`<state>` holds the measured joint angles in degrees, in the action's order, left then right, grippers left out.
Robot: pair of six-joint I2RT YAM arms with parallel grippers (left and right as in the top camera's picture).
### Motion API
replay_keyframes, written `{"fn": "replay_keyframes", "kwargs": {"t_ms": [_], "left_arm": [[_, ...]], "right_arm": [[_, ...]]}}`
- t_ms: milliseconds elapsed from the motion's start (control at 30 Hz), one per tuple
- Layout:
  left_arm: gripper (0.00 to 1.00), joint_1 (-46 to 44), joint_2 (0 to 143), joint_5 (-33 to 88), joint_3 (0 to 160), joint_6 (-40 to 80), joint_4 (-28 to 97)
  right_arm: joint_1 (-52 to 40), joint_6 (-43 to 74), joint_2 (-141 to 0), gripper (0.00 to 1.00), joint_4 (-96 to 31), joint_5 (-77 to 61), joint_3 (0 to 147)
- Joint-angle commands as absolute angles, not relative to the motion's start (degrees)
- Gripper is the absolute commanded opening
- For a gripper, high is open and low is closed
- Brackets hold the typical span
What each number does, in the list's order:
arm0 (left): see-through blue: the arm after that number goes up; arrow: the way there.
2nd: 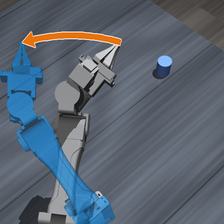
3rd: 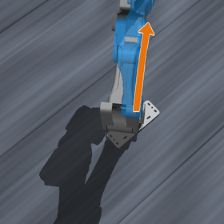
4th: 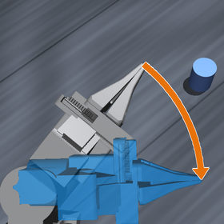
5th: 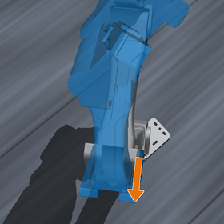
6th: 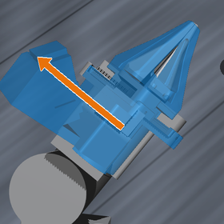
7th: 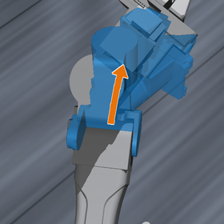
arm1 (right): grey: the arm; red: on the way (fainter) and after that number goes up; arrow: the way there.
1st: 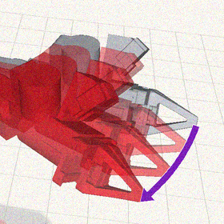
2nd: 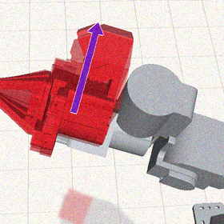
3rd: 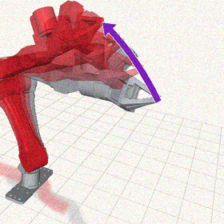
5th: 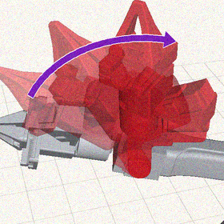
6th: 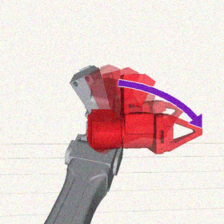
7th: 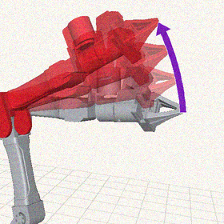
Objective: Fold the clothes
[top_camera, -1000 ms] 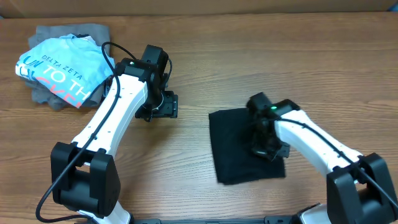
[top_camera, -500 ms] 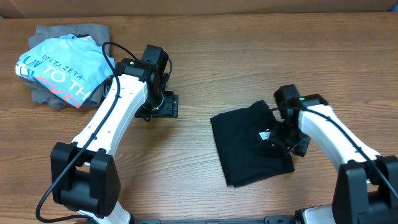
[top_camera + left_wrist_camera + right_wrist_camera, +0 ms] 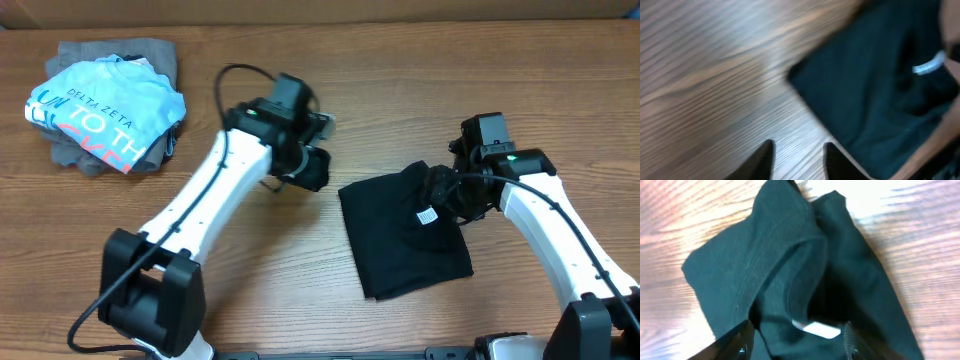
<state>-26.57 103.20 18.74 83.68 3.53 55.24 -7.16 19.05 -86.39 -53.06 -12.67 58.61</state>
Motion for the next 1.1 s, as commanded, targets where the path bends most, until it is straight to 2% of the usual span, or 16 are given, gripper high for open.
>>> {"fn": "replay_keyframes", "kwargs": {"t_ms": [0,133,167,233,333,400,433,500,533,567,733,833,900,933,1033,1067], "left_arm": [[0.25,-30.6,107.1,21.8,84.5,2.0,53.5],[0.20,-33.1,111.8,21.9,84.5,5.0,51.9],[0.19,-33.5,112.9,22.0,84.5,5.5,51.6],[0.19,-34.2,115.2,22.3,84.5,6.3,50.7],[0.19,-34.9,117.9,23.3,84.5,6.5,49.6],[0.23,-35.2,118.9,23.7,84.5,7.1,49.3],[0.27,-35.3,119.2,23.6,84.5,7.4,49.1],[0.29,-35.4,119.5,23.6,84.5,7.4,48.5],[0.31,-35.4,119.5,23.6,84.5,7.4,48.1],[0.32,-35.4,119.5,23.6,84.5,7.8,47.9],[0.34,-35.3,119.5,23.6,84.5,7.9,47.9],[0.35,-35.2,119.5,23.6,84.5,7.9,47.8],[0.35,-35.1,119.5,23.6,84.5,7.9,47.9],[0.36,-35.1,119.5,23.6,84.5,7.9,47.9],[0.36,-35.1,119.5,23.6,84.5,8.0,47.7],[0.36,-35.1,119.5,23.6,84.5,7.9,47.5]], "right_arm": [[-7.1,17.5,-88.2,0.51,-47.7,-13.7,54.0],[-7.0,18.0,-88.8,0.13,-45.8,-10.6,52.1],[-7.0,19.0,-88.8,0.08,-46.3,-8.8,52.1],[-7.0,23.2,-88.8,0.04,-47.6,-3.5,52.2],[-7.0,29.1,-88.8,0.04,-49.3,4.3,52.2],[-7.0,31.2,-88.8,0.04,-49.8,6.9,52.2],[-7.0,32.2,-88.8,0.08,-49.8,7.8,52.2],[-7.0,33.3,-88.8,0.46,-49.7,8.8,52.2],[-7.0,33.3,-88.8,0.54,-49.6,9.0,52.2],[-7.0,33.3,-88.8,0.56,-49.8,9.0,52.4],[-6.8,35.9,-87.5,0.56,-56.6,7.9,56.5],[-6.9,29.2,-84.9,0.56,-58.6,-3.1,58.2],[-7.0,24.9,-83.6,0.51,-60.0,-13.6,58.1],[-7.1,24.9,-83.6,0.50,-60.5,-14.4,58.1],[-7.1,25.1,-83.9,0.39,-61.3,-14.7,55.9],[-7.1,25.5,-84.1,0.32,-58.9,-12.7,53.3]]}}
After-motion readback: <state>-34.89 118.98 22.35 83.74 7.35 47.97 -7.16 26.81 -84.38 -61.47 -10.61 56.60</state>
